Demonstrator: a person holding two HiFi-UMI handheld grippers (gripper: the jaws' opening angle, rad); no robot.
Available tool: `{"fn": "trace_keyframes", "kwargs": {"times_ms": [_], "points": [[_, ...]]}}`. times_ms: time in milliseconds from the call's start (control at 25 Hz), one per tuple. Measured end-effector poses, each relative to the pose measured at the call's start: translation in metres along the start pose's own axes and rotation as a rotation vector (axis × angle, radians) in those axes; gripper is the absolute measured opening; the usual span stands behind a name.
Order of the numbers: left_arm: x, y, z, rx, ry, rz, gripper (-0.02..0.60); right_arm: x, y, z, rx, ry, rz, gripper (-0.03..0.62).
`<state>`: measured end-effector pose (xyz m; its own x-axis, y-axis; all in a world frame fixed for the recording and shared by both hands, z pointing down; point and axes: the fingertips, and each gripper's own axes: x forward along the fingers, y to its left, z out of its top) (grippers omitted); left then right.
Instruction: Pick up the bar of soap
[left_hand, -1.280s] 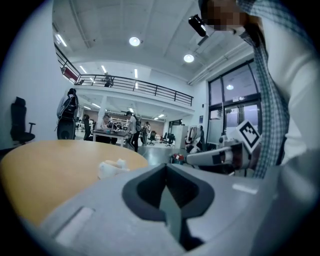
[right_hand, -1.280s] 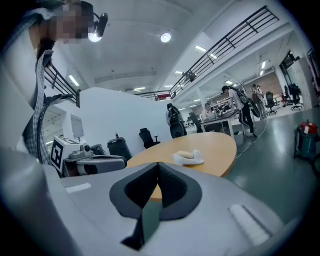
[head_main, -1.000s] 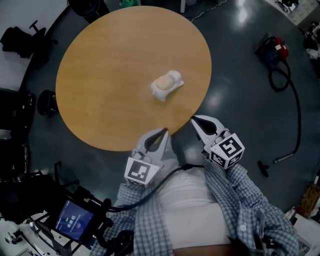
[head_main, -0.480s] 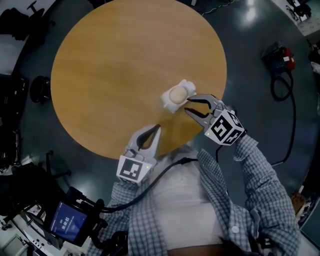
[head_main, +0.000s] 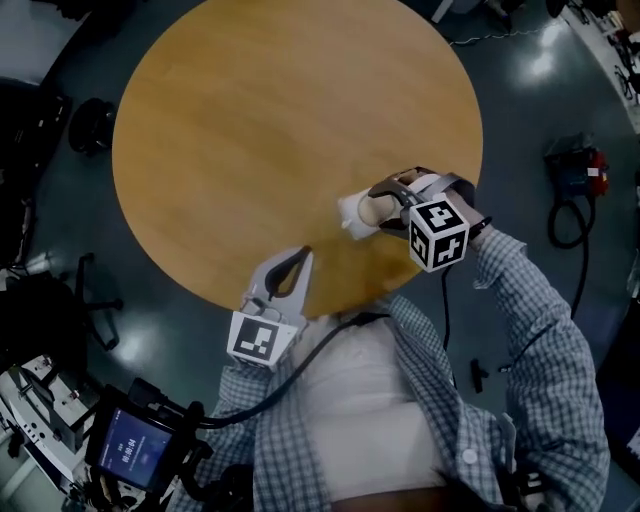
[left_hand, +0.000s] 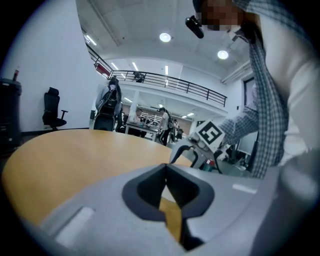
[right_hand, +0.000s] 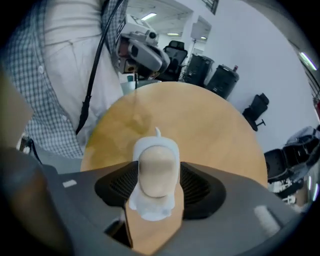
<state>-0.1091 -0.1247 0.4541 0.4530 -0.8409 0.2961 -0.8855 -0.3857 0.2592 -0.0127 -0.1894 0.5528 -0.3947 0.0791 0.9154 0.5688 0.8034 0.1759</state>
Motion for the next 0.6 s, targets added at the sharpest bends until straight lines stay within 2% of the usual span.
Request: {"fn": "trace_keyframes", "kwargs": {"times_ms": [160,240,360,600], "points": [[-0.002,0.007,-0.003,-0.016,-0.001,0.036,-0.002,0.018,0.002,-0.004,-0.16,0.063,0.106,0.256],[-0.003,0.008,-0.004,-0.022,-0.002,0.051,-0.002,0.024,0.002,-0.006,-0.203,0.076,0.139,0.267],[-0.005,0.011,-0.006,-0.035,-0.002,0.07,-0.002,0.028,0.001,-0.004,-0.211,0.053,0.163,0.268],[-0.006,0.011,-0.007,-0.034,-0.004,0.074,-0.002,0.028,0.0,-0.001,-0.193,0.018,0.136,0.262]]}}
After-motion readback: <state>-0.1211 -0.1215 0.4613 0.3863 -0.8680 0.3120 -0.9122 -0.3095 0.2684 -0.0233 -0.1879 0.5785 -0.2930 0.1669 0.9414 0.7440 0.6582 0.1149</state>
